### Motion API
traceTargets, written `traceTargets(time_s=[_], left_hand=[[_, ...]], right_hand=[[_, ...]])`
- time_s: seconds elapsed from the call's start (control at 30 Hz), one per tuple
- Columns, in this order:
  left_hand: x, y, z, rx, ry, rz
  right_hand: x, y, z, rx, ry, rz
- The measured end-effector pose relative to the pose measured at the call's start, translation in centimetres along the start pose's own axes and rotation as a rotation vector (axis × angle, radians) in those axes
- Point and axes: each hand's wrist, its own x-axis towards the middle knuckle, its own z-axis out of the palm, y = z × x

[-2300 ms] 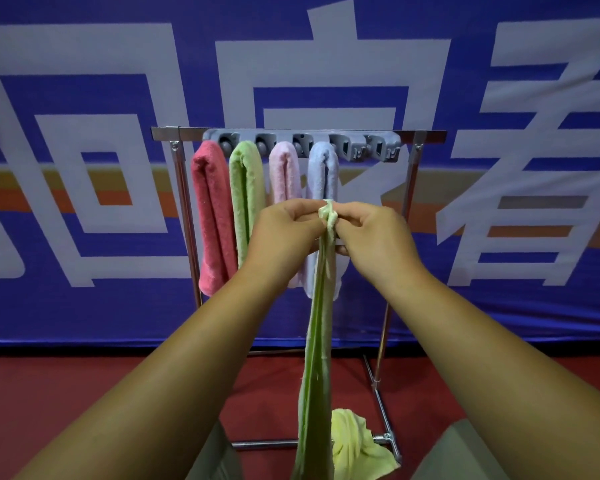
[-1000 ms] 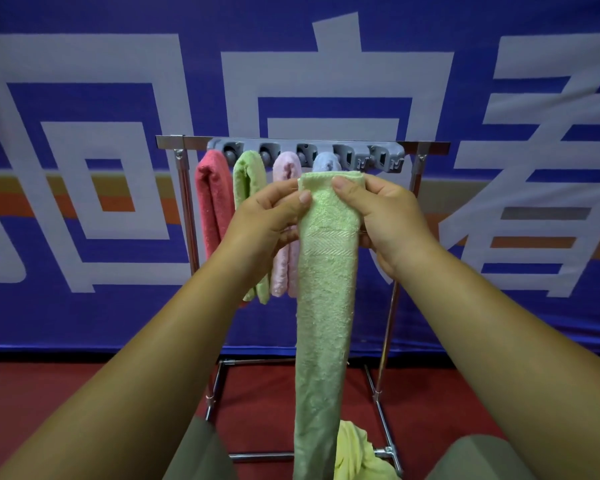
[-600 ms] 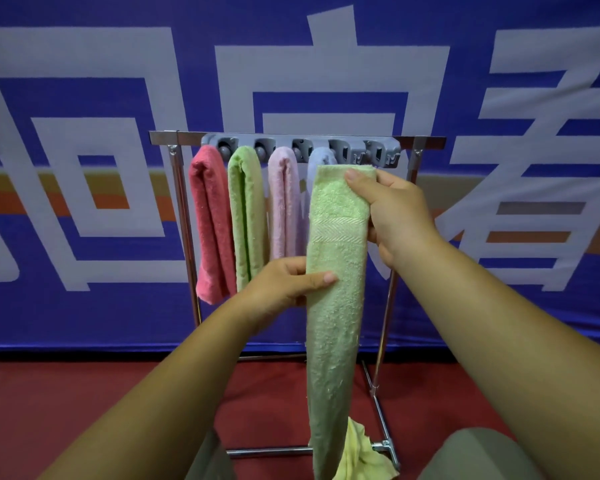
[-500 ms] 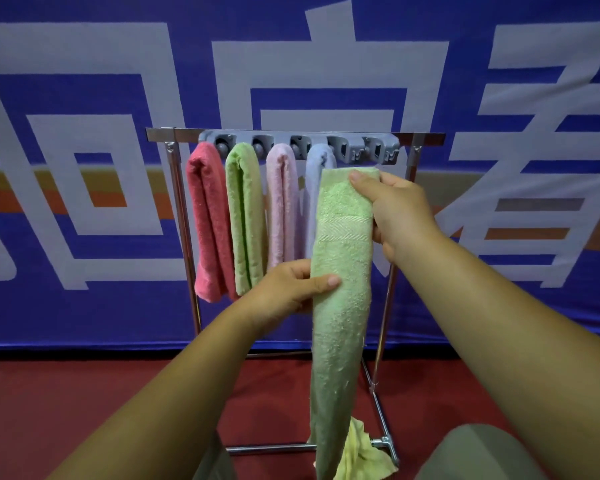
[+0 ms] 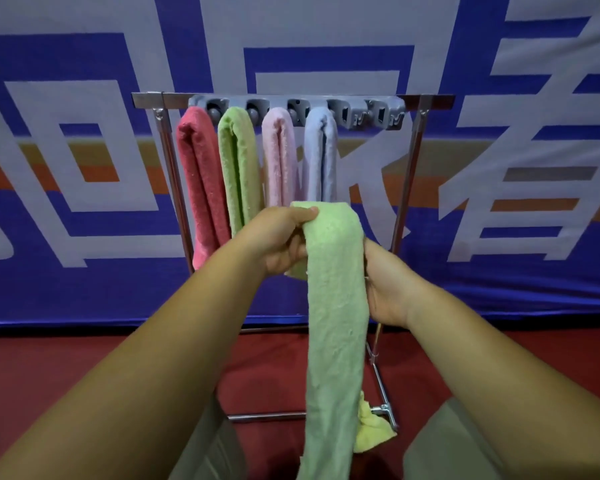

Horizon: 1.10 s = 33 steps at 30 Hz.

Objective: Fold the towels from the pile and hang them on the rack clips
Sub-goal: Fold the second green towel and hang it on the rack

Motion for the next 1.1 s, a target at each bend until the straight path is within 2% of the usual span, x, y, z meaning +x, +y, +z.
traceTargets(time_s=[0.13, 0.23, 0.3, 0.4, 0.5, 0.57, 0.67, 0.83, 1.03, 1.1], left_hand=[[2.2, 1.8, -2.1, -0.164, 0.109, -0.087], [2.8, 1.8, -3.3, -0.195, 0.152, -0.142], [2.1, 1.0, -3.2, -0.176, 0.135, -0.150], [1.2, -1.3, -3.5, -0.175, -0.031, -0.170], [0.0, -3.5, -4.6, 0.009, -0.260, -0.213], [-0.6, -4.3, -5.3, 0.157, -0.328, -0.209], [-1.0, -5.1, -6.6, 0.268, -0.279, -0.140], [-0.9, -6.5, -8.3, 0.467, -0.323, 0.015], [-1.1, -7.8, -7.8, 0.420, -0.278, 0.025], [-0.9, -8.6, -7.5, 0.500, -0.228, 0.030]], right_hand=[[-0.3, -0.4, -0.1, 0.051, -0.108, -0.038], [-1.1, -1.0, 0.4, 0.059, -0.172, -0.107], [-1.3, -1.3, 0.9, 0.101, -0.202, -0.136], [-1.2, -1.7, 1.7, 0.207, -0.208, -0.176], [-0.9, -2.2, 1.9, 0.263, -0.166, -0.215], [-0.6, -2.5, 1.5, 0.256, -0.135, -0.223], [-0.3, -3.0, 0.8, 0.252, -0.103, -0.218], [0.3, -3.2, 0.0, 0.252, -0.044, -0.232], [0.7, -2.7, -0.5, 0.187, 0.037, -0.164], [0.5, -2.6, -0.4, 0.169, 0.044, -0.145]])
